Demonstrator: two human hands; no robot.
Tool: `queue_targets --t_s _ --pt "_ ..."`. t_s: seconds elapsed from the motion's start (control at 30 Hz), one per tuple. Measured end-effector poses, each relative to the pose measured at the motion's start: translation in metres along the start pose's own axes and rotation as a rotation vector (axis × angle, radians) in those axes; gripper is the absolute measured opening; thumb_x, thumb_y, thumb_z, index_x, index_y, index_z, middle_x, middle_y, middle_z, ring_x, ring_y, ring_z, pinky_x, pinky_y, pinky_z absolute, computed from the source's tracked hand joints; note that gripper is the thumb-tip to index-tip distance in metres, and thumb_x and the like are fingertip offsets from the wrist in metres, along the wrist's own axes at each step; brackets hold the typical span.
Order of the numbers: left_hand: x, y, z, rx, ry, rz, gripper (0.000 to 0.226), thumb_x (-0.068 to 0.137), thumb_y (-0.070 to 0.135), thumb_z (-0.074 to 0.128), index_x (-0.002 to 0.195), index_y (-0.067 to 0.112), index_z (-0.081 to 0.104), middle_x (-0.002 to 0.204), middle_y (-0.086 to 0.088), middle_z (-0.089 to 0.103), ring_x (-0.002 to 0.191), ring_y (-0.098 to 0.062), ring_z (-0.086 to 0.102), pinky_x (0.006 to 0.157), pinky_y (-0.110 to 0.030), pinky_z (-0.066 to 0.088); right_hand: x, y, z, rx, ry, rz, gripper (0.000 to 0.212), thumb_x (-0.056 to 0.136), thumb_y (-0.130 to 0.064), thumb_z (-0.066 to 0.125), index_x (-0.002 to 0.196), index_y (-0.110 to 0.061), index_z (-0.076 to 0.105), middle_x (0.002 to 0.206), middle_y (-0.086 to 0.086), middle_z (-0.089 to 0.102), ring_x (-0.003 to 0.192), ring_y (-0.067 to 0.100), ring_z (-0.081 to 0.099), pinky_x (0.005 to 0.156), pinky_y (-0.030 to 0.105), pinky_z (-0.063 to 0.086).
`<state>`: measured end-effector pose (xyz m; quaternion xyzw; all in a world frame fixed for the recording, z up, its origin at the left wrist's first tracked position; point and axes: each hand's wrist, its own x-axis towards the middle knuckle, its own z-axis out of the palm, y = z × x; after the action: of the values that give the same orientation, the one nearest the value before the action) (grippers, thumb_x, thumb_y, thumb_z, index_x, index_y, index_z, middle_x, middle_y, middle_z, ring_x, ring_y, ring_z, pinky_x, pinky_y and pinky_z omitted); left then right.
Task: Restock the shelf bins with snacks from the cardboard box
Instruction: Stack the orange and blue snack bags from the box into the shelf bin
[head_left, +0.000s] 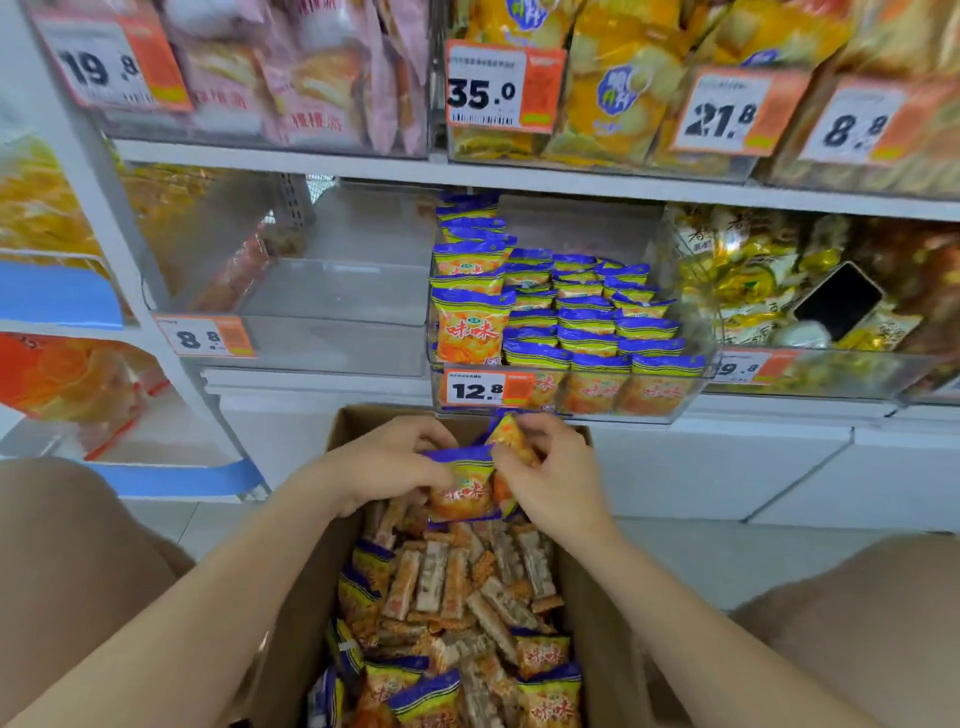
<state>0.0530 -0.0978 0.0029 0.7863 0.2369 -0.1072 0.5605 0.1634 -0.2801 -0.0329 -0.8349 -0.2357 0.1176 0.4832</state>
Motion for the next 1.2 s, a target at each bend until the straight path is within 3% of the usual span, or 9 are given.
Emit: queue_targets --t_s 0.13,0.33,0.6,0.67,0.73,0.83,0.93,1.07,1.2 --pt "-0.019 0.031 -0.007 -0.172 0.190 0.206 0.025 0.094 0.026 0.076 0.117 0.030 0.071 0.109 0.002 0.078 0.085 -0.003 0.074 0.062 -0.014 0.051 -0.007 -0.025 -0.023 0.227 0.206 -0.052 0.017 0.096 -0.032 0.074 0.107 -0.032 0.061 0.091 -0.014 0.074 0.082 -0.003 0.071 0.069 0.017 0.052" --pt "-0.029 0.067 -0.013 -0.211 0.377 0.425 0.024 0.099 0.028 0.071 0.122 0.026 0.068 0.111 0.004 0.079 0.099 -0.018 0.077 0.094 -0.046 0.060 0.004 -0.058 -0.053 0.328 0.248 -0.158 0.033 0.101 -0.047 0.065 0.126 -0.028 0.057 0.087 -0.003 0.071 0.078 0.008 0.068 0.068 0.022 0.051" --pt "0.002 0.105 -0.040 0.040 0.542 0.578 0.007 0.100 0.039 0.068 0.103 0.033 0.071 0.100 0.013 0.074 0.095 -0.014 0.073 0.095 -0.043 0.058 0.101 -0.071 -0.083 0.553 0.233 0.031 0.047 0.099 -0.031 0.074 0.135 -0.004 0.060 0.102 0.011 0.078 0.084 0.018 0.071 0.088 0.044 0.063" --pt "0.020 0.113 -0.043 0.074 0.566 0.596 0.012 0.098 0.040 0.069 0.103 0.030 0.074 0.110 0.017 0.067 0.106 -0.014 0.069 0.103 -0.031 0.052 0.133 -0.072 -0.085 0.490 0.230 0.047 0.041 0.099 -0.031 0.072 0.128 -0.003 0.063 0.110 0.014 0.076 0.095 0.020 0.072 0.094 0.045 0.061" --pt "0.037 0.115 -0.041 0.040 0.584 0.586 0.022 0.097 0.044 0.068 0.106 0.026 0.076 0.119 0.017 0.062 0.119 -0.011 0.061 0.107 -0.040 0.050 0.162 -0.073 -0.086 0.393 0.252 0.025 0.032 0.099 -0.031 0.072 0.119 -0.008 0.063 0.104 0.008 0.074 0.096 0.018 0.072 0.091 0.042 0.060" --pt "0.057 0.111 -0.034 -0.115 0.578 0.490 0.029 0.090 0.058 0.064 0.101 0.033 0.074 0.113 0.007 0.069 0.106 -0.016 0.070 0.097 -0.051 0.057 0.198 -0.075 -0.085 0.202 0.299 -0.046 0.029 0.100 -0.032 0.071 0.115 -0.012 0.056 0.088 -0.001 0.064 0.079 0.013 0.062 0.079 0.036 0.052" --pt "0.071 0.108 -0.032 -0.156 0.603 0.436 0.038 0.083 0.067 0.059 0.097 0.034 0.070 0.107 0.002 0.074 0.096 -0.018 0.074 0.089 -0.052 0.060 0.232 -0.071 -0.079 0.075 0.374 -0.069 0.029 0.100 -0.031 0.072 0.110 -0.007 0.059 0.098 0.015 0.070 0.086 0.026 0.061 0.076 0.034 0.046" --pt "0.078 0.106 -0.035 -0.186 0.609 0.397 0.038 0.082 0.064 0.061 0.097 0.032 0.073 0.106 0.004 0.075 0.092 -0.015 0.075 0.086 -0.050 0.062 0.270 -0.065 -0.061 0.020 0.386 -0.042 0.033 0.097 -0.037 0.074 0.085 -0.011 0.058 0.092 0.013 0.068 0.089 0.033 0.061 0.077 0.039 0.049" --pt "0.080 0.106 -0.036 -0.188 0.605 0.388 0.044 0.080 0.067 0.061 0.100 0.029 0.074 0.107 0.003 0.076 0.093 -0.016 0.076 0.085 -0.049 0.062 0.287 -0.060 -0.034 -0.178 0.187 -0.104 0.028 0.100 -0.032 0.070 0.104 -0.005 0.066 0.105 0.014 0.067 0.096 0.029 0.062 0.074 0.031 0.040"
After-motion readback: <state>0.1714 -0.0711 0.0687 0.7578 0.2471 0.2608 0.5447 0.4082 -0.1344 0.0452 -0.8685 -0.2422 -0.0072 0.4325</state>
